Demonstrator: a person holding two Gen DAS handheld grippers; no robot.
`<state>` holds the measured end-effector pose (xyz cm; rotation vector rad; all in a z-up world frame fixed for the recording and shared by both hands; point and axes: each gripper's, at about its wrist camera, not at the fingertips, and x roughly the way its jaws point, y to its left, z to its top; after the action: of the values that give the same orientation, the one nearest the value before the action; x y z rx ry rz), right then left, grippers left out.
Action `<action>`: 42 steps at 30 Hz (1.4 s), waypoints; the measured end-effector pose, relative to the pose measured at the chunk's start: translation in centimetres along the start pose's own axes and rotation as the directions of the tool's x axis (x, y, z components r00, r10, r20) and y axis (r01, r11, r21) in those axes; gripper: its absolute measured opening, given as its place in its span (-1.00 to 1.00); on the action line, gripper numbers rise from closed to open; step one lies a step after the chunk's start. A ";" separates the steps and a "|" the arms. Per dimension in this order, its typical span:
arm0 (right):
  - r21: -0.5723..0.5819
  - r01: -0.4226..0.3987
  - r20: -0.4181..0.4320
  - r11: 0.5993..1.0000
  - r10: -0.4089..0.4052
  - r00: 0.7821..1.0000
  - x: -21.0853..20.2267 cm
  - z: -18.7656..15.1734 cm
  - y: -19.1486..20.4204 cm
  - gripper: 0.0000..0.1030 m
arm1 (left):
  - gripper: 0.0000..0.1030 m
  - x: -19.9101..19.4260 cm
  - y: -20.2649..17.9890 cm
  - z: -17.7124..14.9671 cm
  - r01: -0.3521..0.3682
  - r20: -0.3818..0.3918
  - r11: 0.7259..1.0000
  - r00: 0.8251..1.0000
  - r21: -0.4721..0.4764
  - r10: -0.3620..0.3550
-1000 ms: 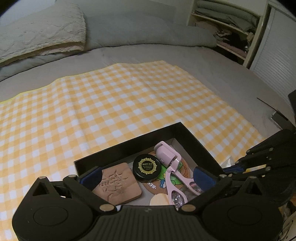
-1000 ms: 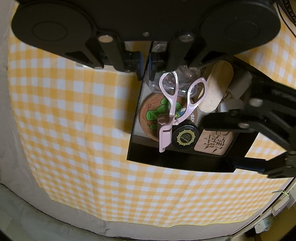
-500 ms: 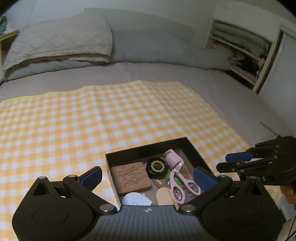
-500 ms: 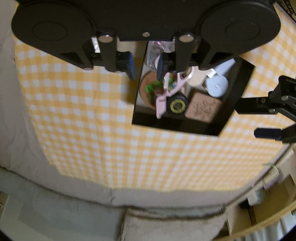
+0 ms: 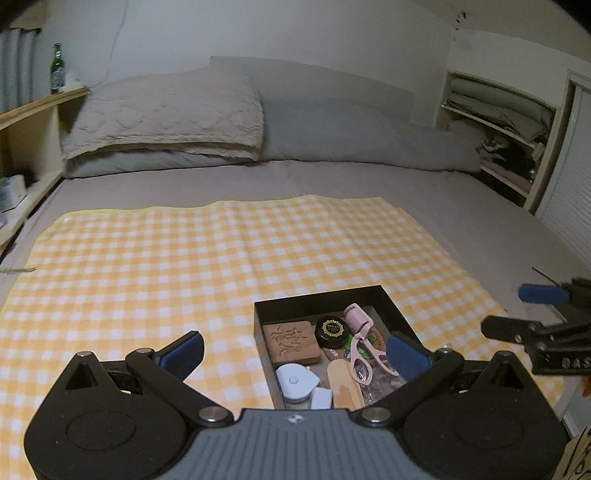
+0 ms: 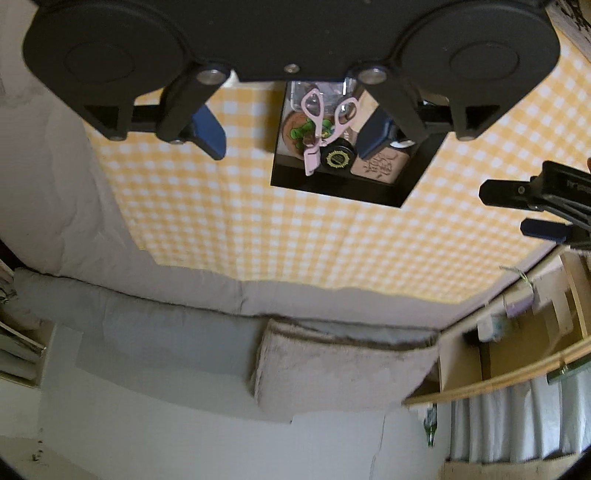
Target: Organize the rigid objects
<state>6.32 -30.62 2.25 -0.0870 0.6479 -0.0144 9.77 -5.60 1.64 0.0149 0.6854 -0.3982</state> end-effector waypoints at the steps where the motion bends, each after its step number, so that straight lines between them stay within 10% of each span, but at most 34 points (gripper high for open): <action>1: 0.010 -0.003 0.012 1.000 0.003 1.000 -0.6 -0.3 0.1 0.67 | 1.00 -0.5 0.0 -0.2 -0.002 0.007 1.000 1.000 -0.008 0.003; 13: 0.086 0.013 0.124 0.996 -0.024 0.992 -5.3 -3.7 0.1 1.00 | 1.00 -4.2 -0.7 -4.2 -0.035 0.055 0.999 0.998 0.005 0.034; 42: 0.041 0.013 0.177 0.999 -0.020 0.984 -6.0 -6.1 2.5 1.00 | 1.00 -6.2 -1.3 -6.1 -0.121 0.124 0.992 0.986 0.043 0.115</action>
<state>-2.18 -28.32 0.86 -0.0542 0.4681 -0.0353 1.26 -3.71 0.89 0.0778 0.5514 -0.2997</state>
